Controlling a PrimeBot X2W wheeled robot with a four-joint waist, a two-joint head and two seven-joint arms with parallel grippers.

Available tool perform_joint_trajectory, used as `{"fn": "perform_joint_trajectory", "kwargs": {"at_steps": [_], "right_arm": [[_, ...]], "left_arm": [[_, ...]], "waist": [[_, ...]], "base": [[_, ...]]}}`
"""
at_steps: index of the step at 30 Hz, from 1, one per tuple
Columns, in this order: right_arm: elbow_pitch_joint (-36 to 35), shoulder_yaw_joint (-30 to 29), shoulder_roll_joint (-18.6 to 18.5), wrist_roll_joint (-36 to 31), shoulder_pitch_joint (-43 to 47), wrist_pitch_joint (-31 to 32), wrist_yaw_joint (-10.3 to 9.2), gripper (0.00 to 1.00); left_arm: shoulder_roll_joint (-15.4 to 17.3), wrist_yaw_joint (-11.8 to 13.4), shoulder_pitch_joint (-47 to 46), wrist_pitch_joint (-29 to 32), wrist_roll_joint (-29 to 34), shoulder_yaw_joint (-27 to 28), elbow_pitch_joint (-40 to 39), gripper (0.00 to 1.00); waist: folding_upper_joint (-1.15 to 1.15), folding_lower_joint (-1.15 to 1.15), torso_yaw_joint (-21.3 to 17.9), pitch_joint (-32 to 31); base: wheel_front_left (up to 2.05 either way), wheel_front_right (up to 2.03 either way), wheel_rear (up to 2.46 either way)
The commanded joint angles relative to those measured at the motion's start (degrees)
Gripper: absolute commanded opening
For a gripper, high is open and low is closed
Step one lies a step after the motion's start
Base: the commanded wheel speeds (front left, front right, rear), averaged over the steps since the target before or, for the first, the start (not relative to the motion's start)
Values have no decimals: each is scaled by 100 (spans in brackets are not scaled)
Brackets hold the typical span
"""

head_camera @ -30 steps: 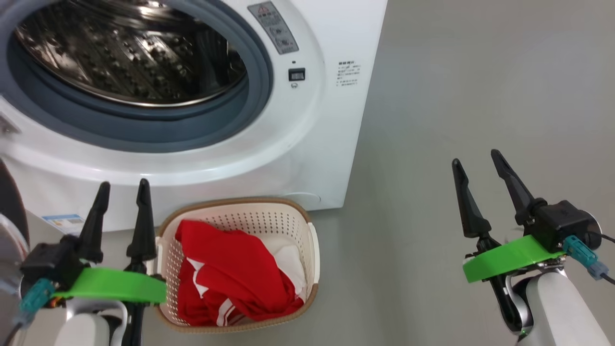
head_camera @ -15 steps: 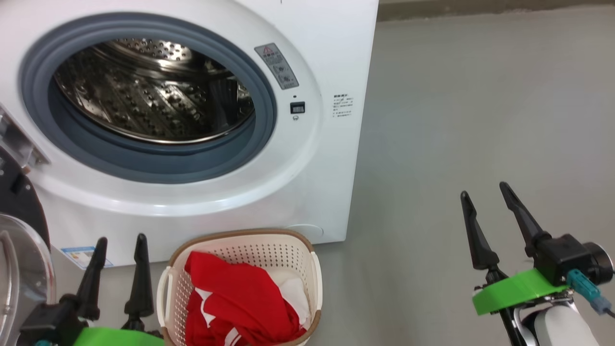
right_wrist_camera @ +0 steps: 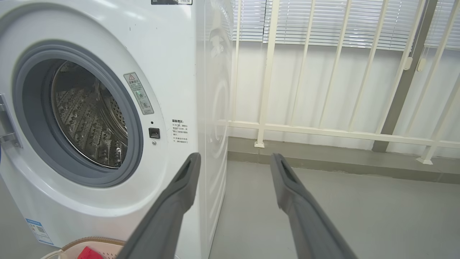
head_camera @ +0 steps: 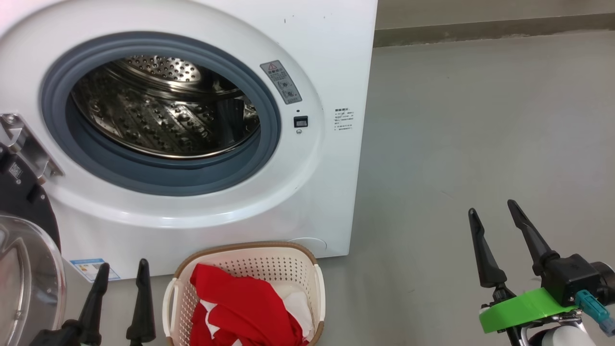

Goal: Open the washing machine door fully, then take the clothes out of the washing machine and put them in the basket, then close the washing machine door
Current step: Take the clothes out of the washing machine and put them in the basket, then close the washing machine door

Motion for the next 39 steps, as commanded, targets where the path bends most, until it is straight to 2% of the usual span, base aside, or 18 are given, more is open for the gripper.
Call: {"fn": "perform_joint_trajectory", "kwargs": {"at_steps": [1,11,27,39], "right_arm": [[-168,112,-21,-68,-21,-36,36,100],[-128,158,-21,-52,2,-36,36,100],[-48,146,-21,-11,-23,-36,36,100],[-23,165,-21,37,-111,-36,36,100]], "left_arm": [[79,48,-83,-19,-5,165,-178,100],[115,94,-84,-15,49,84,-224,100],[180,69,-69,-4,-61,-23,-390,100],[281,38,-148,53,-102,-140,-400,100]], "waist": [[0,0,6,0],[0,0,-29,10],[0,0,-54,87],[0,0,1,210]], "base": [[0,0,0],[-34,34,0],[-138,138,0],[-18,18,0]]}}
